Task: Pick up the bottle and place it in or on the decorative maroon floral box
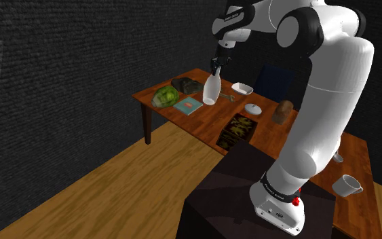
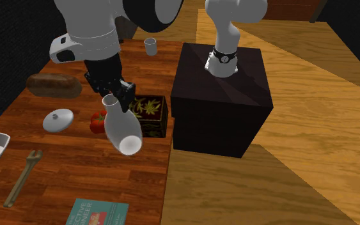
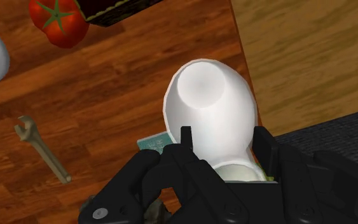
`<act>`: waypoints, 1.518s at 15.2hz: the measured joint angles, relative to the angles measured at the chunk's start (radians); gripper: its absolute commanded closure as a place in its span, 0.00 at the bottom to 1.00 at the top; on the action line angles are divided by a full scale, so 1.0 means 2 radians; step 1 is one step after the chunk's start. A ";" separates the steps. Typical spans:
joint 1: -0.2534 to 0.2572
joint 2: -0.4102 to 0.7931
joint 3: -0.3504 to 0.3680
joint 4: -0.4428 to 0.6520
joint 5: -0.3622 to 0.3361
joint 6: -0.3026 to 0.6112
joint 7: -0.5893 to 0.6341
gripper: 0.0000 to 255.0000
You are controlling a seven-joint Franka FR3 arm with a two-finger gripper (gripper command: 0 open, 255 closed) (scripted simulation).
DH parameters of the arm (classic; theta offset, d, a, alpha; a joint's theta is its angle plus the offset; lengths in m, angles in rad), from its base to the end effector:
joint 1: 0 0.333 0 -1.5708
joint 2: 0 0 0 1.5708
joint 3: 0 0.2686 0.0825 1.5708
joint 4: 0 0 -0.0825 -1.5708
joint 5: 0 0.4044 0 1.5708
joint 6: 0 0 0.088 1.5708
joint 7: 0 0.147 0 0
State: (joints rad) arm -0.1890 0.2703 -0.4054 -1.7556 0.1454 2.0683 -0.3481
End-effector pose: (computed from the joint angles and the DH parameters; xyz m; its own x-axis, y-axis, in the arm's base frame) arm 0.5465 -0.3434 0.3360 0.9544 -0.2900 0.0708 -0.2906 -0.9568 -0.0025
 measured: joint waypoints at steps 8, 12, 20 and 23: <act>-0.017 -0.113 -0.030 -0.098 -0.045 -0.006 -0.035 1.00; -0.031 -0.173 -0.044 -0.140 -0.074 -0.018 -0.049 1.00; -0.068 -0.270 -0.070 -0.180 -0.125 -0.063 -0.090 1.00; -0.075 -0.282 -0.075 -0.191 -0.133 -0.064 -0.098 1.00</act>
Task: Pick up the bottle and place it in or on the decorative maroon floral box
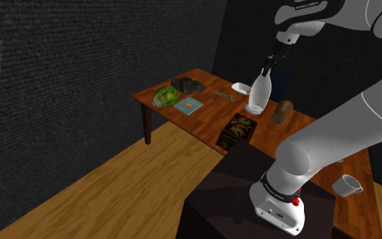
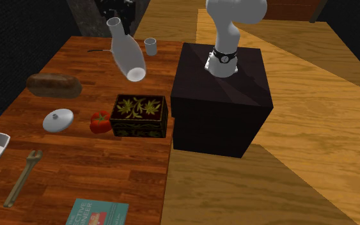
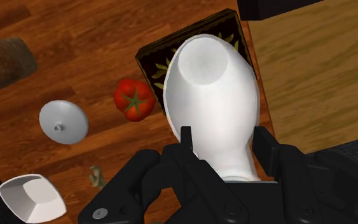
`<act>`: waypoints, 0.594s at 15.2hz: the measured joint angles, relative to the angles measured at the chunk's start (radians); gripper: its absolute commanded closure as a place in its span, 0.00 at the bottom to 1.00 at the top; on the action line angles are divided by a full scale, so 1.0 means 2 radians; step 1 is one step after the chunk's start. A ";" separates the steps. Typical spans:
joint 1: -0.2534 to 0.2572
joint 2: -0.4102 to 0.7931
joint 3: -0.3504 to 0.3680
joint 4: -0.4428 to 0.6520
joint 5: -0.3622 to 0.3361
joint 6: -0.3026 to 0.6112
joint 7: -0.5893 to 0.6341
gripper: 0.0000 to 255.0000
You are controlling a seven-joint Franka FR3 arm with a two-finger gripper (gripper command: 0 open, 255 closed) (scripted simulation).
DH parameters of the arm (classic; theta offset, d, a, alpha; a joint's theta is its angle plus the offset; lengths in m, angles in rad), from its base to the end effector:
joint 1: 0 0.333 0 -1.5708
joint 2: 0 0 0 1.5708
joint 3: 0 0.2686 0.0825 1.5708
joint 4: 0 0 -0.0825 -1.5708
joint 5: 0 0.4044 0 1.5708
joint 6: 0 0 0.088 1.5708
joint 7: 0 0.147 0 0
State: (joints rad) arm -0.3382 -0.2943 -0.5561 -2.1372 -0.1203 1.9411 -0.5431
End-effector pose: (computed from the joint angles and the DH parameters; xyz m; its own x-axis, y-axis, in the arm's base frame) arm 0.3125 -0.4157 0.4229 0.9541 -0.2908 0.0711 -0.2913 -0.9566 -0.0029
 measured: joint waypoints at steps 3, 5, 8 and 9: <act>-0.001 0.002 -0.003 -0.016 0.000 0.018 -0.003 1.00; -0.001 0.006 -0.005 -0.026 0.001 0.031 -0.004 1.00; -0.002 0.011 -0.009 -0.040 0.002 0.050 -0.007 1.00; -0.001 0.014 -0.010 -0.046 0.003 0.058 -0.007 1.00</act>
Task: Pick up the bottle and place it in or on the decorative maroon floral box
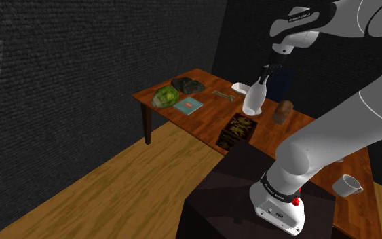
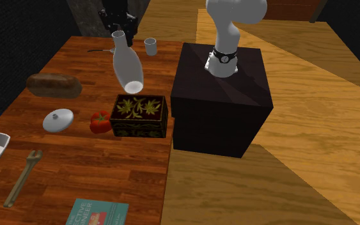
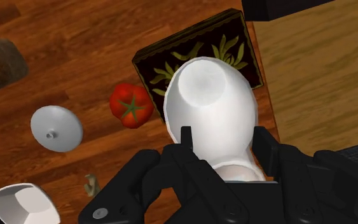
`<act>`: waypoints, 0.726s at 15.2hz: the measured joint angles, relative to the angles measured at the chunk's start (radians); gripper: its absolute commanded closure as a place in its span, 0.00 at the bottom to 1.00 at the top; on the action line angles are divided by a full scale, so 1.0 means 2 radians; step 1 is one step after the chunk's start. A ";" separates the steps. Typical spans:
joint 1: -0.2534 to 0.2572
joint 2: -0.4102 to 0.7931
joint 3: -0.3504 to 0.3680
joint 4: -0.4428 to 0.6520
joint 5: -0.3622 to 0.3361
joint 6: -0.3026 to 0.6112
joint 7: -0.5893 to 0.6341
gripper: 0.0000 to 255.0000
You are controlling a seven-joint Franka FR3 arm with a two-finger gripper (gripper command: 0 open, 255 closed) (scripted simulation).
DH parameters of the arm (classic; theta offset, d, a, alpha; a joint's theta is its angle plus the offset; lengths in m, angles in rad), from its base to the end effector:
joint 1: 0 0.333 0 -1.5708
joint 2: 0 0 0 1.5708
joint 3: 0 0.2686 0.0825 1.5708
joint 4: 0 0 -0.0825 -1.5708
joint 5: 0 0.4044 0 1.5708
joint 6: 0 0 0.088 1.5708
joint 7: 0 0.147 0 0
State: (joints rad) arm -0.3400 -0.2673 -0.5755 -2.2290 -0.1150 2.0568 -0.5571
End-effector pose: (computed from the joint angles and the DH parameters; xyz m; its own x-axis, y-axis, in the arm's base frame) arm 0.3095 -0.4157 0.3752 0.9544 -0.2902 0.0702 -0.2907 -0.9568 -0.0030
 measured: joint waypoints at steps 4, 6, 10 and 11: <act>0.000 0.009 -0.005 -0.020 0.003 0.028 -0.004 1.00; 0.000 0.013 -0.007 -0.030 0.004 0.042 -0.006 1.00; 0.002 0.025 -0.012 -0.046 0.010 0.069 -0.011 1.00; 0.002 0.031 -0.014 -0.049 0.013 0.077 -0.015 1.00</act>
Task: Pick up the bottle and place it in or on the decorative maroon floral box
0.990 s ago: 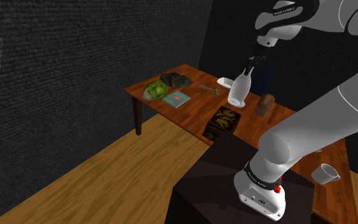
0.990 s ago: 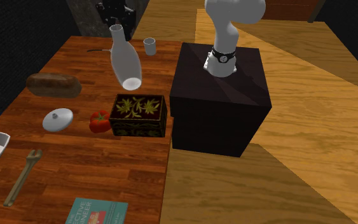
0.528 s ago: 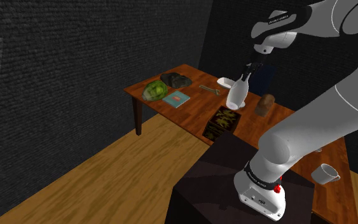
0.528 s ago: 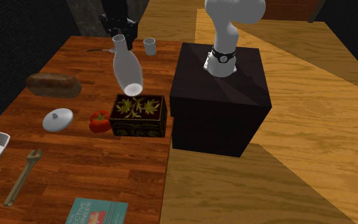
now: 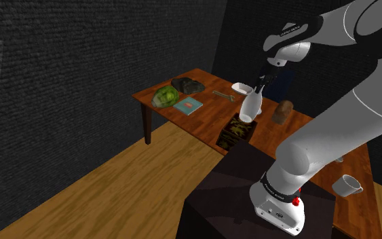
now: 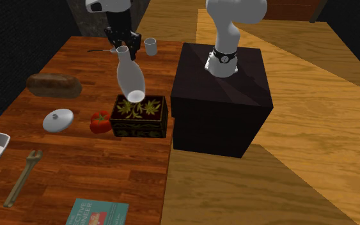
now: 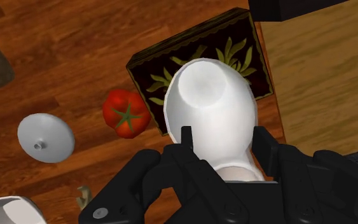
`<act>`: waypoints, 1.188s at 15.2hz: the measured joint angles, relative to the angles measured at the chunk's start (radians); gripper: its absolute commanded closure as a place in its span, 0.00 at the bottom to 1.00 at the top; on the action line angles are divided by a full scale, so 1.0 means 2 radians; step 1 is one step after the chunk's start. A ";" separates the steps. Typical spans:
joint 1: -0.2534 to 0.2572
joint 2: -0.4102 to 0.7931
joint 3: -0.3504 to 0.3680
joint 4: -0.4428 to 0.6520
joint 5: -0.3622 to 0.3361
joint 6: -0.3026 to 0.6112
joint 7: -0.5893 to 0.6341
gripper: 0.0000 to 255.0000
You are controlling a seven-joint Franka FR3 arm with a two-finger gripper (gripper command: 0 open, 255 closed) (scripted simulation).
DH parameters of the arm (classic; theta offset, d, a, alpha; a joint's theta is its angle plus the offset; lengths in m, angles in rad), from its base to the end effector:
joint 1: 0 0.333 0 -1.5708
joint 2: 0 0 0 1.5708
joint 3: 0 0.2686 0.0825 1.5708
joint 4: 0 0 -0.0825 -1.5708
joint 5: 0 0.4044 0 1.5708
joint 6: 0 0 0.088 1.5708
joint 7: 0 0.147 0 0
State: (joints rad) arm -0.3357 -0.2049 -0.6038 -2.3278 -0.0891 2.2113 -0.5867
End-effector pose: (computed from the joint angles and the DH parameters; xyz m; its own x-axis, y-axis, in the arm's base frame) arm 0.3046 -0.4142 0.3137 0.9545 -0.2899 0.0702 -0.2904 -0.9569 -0.0032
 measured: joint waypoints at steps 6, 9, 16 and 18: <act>0.003 0.025 -0.008 -0.023 0.015 0.045 -0.013 1.00; 0.005 0.041 -0.012 -0.033 0.026 0.068 -0.022 1.00; 0.006 0.047 -0.013 -0.036 0.030 0.077 -0.025 1.00; 0.006 0.047 -0.013 -0.036 0.030 0.077 -0.025 0.00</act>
State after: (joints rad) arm -0.3228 -0.1109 -0.6294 -2.4004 -0.0282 2.3650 -0.6366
